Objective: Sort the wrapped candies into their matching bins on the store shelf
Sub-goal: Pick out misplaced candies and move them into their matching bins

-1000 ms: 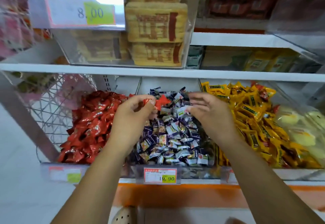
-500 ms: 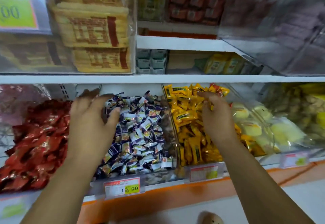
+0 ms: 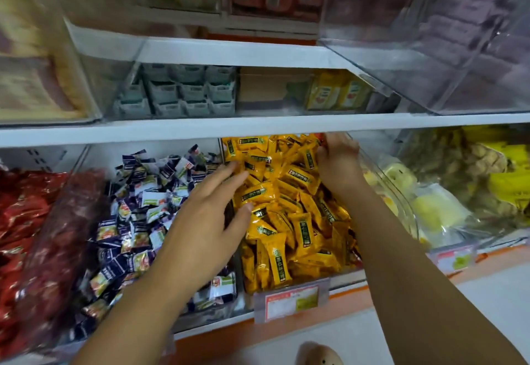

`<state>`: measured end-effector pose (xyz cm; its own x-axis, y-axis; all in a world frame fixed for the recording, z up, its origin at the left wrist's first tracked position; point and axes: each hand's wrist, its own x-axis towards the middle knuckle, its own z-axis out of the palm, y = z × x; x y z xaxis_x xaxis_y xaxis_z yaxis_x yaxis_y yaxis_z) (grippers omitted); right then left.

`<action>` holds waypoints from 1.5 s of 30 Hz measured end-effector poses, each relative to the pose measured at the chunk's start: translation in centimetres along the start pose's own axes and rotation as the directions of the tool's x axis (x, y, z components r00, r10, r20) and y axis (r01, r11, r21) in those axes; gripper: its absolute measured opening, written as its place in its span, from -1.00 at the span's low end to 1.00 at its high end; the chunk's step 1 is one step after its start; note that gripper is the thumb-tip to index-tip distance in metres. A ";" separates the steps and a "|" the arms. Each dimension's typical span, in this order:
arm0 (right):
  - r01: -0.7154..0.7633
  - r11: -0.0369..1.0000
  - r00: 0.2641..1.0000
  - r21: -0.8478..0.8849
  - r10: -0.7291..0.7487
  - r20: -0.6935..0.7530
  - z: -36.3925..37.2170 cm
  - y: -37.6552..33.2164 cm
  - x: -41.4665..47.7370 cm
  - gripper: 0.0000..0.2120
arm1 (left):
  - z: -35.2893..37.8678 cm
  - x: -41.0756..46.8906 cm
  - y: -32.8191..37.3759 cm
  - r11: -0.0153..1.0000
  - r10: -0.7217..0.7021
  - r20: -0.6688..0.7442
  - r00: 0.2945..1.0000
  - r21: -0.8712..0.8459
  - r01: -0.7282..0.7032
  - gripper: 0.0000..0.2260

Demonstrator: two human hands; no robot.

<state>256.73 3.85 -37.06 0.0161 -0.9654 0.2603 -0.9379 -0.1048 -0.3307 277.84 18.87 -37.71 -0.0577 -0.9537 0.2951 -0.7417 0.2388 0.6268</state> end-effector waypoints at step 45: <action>0.010 0.731 1.000 0.682 0.001 -0.016 -4.5 0.8 -3.7 -0.66 | 0.6 0.2 0.7 0.997 0.016 -0.030 0.999 0.079 -0.013 -0.54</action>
<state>254.33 8.40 -34.17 0.0094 -0.9617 0.2740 -0.4493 -0.2488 -0.8580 276.90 18.74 -37.62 -0.0489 -0.9439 0.3266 -0.7914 0.2362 0.5639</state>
